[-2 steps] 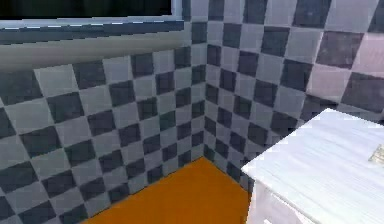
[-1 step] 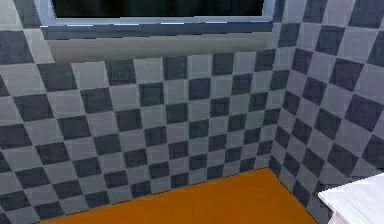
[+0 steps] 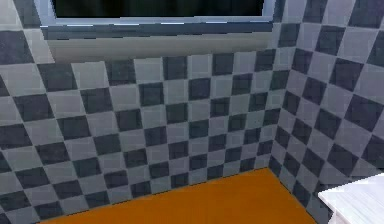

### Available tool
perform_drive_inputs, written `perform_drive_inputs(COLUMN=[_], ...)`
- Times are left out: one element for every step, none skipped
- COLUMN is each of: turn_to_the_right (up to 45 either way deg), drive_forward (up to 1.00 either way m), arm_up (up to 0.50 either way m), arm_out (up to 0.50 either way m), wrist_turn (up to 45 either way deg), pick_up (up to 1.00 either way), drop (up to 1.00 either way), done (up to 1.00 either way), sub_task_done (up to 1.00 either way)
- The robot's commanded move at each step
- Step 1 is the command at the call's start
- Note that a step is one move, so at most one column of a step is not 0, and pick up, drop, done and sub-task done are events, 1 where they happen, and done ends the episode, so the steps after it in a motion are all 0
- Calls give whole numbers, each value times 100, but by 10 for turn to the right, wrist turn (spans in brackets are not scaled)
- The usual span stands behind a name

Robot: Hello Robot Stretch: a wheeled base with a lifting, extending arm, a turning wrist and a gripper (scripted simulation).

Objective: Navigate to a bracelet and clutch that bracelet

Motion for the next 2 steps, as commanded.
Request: perform_drive_inputs(turn_to_the_right=[0, 0], drive_forward=[0, 0], arm_up=[38, 0], arm_out=[0, 50], wrist_turn=[0, 0], pick_up=[0, 0], drop=[0, 0], done=[0, 0], sub_task_done=[0, 0])
